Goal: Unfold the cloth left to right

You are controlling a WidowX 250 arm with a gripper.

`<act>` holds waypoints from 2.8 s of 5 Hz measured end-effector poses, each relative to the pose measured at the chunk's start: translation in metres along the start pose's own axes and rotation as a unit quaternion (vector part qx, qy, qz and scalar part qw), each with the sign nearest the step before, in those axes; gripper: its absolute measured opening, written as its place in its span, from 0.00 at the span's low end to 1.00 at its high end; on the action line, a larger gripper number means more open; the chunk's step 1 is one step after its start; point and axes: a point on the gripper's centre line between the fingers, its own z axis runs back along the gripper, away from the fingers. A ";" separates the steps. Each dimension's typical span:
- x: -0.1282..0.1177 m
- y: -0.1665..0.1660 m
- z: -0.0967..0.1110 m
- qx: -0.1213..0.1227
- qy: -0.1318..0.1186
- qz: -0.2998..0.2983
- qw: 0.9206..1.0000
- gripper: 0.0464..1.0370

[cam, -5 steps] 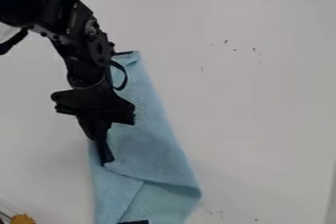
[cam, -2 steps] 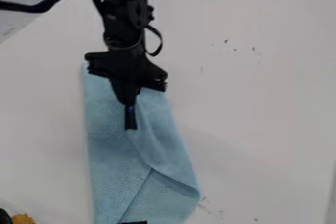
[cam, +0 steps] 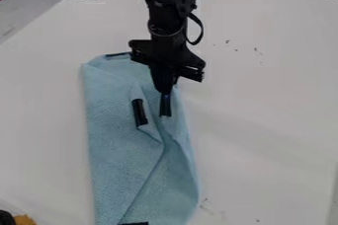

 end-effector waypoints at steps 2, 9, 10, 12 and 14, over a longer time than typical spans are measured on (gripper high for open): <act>0.012 -0.012 -0.016 -0.030 0.003 -0.018 0.999 0.01; 0.027 -0.066 -0.020 -0.098 -0.027 0.059 0.993 0.77; 0.029 -0.088 -0.019 -0.113 -0.044 0.148 0.982 0.97; 0.030 -0.101 -0.010 -0.077 -0.034 0.166 0.983 0.96; 0.035 -0.107 0.021 0.004 -0.008 0.155 0.988 0.96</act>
